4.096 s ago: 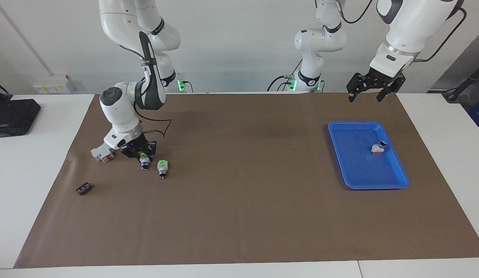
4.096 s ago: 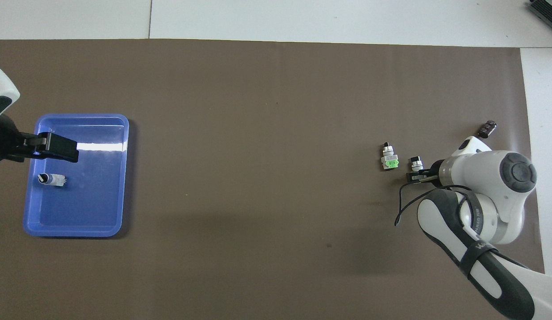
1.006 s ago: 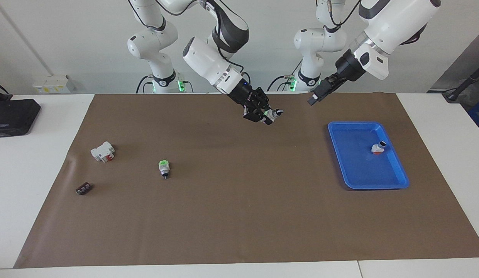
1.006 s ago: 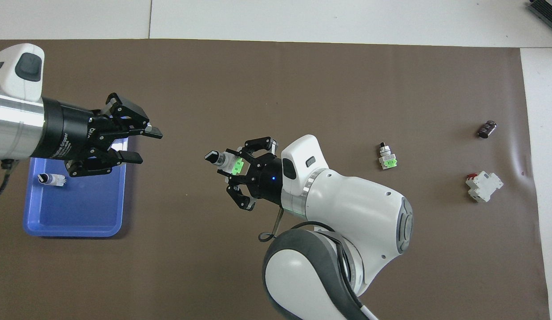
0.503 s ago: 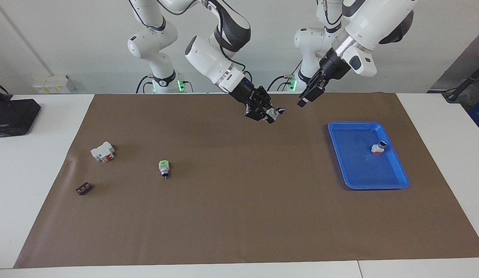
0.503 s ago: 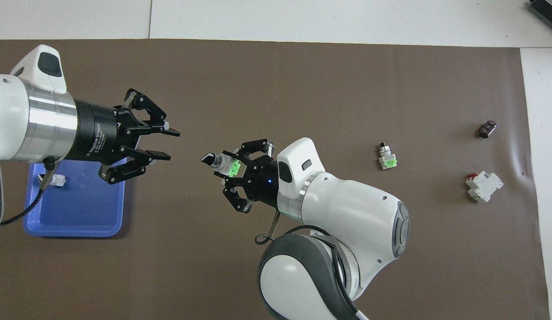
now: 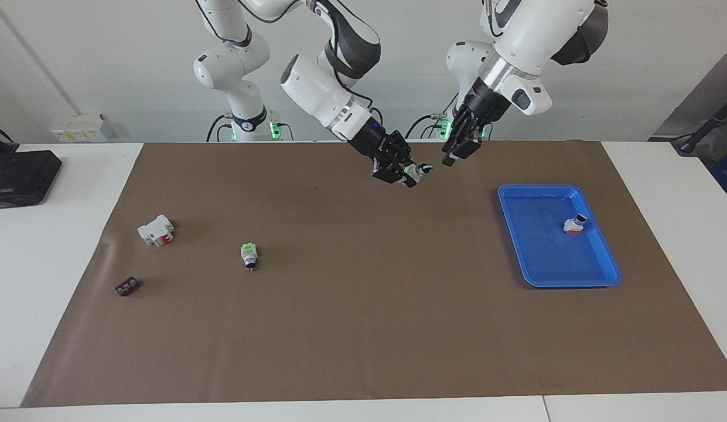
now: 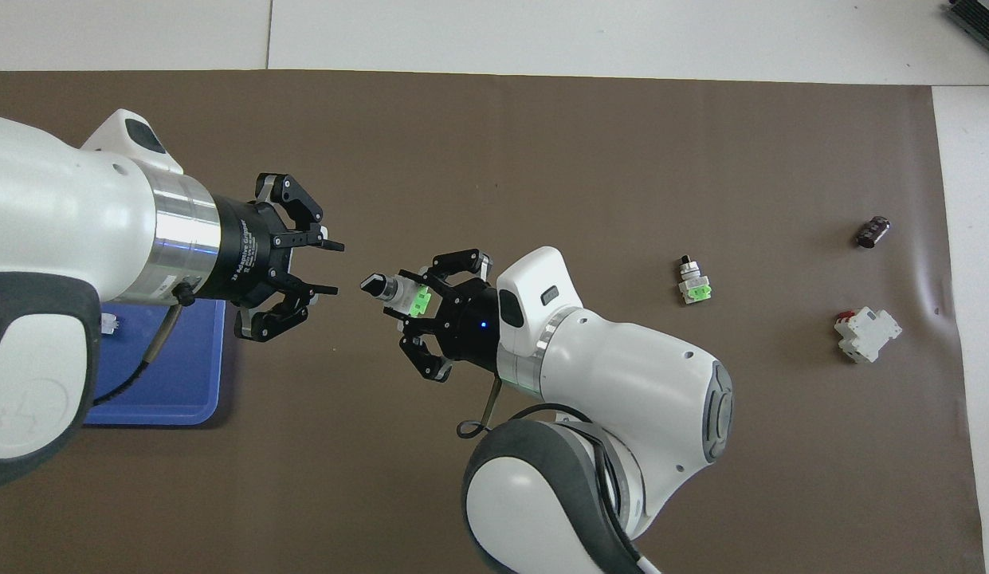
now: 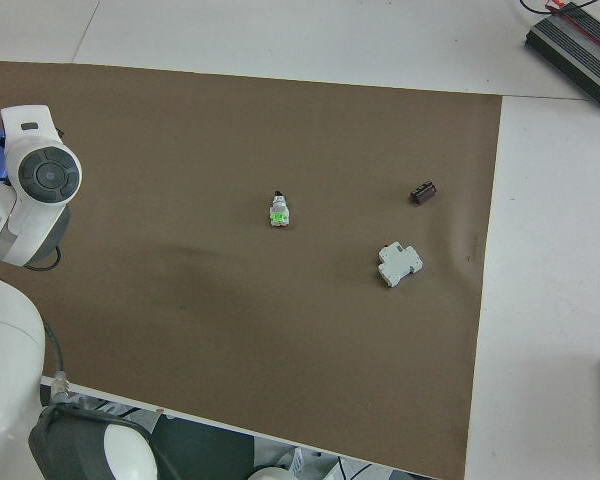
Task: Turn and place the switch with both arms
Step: 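Close the left gripper on the switch held by the right gripper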
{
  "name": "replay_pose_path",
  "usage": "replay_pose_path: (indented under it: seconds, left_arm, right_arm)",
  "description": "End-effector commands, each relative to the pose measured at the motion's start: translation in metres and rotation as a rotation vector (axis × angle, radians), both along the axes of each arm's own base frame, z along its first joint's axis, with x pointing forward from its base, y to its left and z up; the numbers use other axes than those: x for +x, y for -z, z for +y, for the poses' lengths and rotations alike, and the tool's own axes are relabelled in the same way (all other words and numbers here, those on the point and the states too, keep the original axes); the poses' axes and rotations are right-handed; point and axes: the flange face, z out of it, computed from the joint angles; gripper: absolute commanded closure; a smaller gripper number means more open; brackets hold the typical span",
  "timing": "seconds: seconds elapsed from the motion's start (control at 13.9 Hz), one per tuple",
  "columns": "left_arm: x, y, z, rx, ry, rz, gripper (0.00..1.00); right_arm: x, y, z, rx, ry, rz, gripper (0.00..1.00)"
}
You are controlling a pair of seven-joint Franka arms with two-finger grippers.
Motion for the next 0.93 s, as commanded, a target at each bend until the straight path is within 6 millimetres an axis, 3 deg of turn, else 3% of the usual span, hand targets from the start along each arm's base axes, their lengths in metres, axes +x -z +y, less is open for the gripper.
replay_pose_path:
  seconds: [0.0,0.36,0.65,0.86]
  left_arm:
    - [0.002,0.009,0.004,0.019,-0.064,0.027,0.6]
    - [0.009,0.015,0.005,0.002,-0.217,0.101,0.62]
    - [0.029,0.026,-0.002,-0.014,-0.227,0.062,0.62]
    - [0.033,0.015,-0.003,-0.025,-0.231,0.091,0.63]
  right_arm:
    - [0.002,-0.002,0.002,0.017,0.035,-0.001,1.0]
    - [0.001,-0.001,0.003,0.015,0.034,-0.002,1.0]
    - [-0.005,0.0,0.01,0.016,0.025,0.005,1.0]
    - [-0.006,0.001,0.01,0.017,0.026,0.01,1.0]
